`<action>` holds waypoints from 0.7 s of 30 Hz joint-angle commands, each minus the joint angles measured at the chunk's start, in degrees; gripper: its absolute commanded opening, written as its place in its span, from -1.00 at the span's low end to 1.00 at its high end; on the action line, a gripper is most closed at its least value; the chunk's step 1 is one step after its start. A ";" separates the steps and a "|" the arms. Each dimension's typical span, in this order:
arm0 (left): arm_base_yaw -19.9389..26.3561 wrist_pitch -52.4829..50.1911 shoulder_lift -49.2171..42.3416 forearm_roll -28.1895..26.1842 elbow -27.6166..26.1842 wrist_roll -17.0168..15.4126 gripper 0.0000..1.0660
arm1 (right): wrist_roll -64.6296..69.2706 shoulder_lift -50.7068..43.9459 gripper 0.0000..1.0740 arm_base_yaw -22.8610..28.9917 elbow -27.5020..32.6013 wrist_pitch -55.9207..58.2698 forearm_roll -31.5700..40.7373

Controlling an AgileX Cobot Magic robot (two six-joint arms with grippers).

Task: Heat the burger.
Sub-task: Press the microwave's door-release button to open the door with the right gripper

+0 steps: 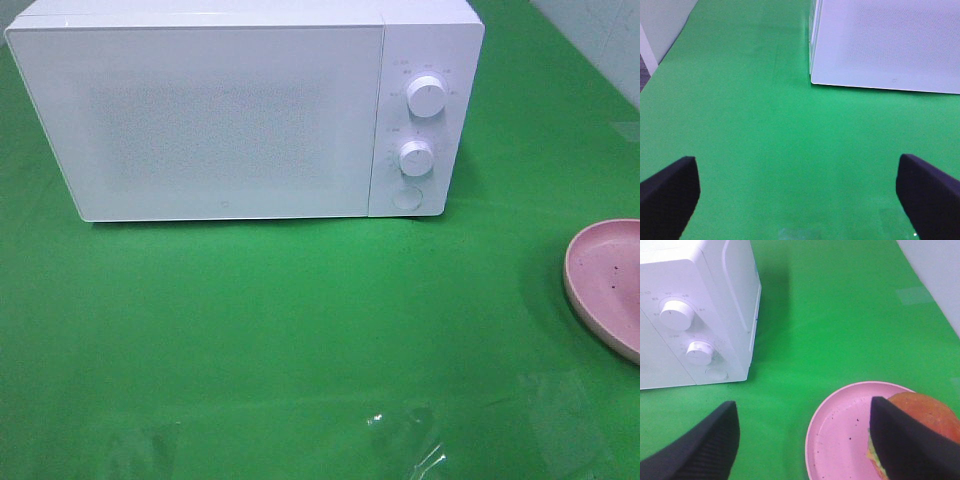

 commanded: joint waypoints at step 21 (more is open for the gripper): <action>0.00 -0.06 -1.03 -0.17 0.06 -0.06 0.90 | -0.29 17.53 0.31 -0.23 0.34 -25.95 0.00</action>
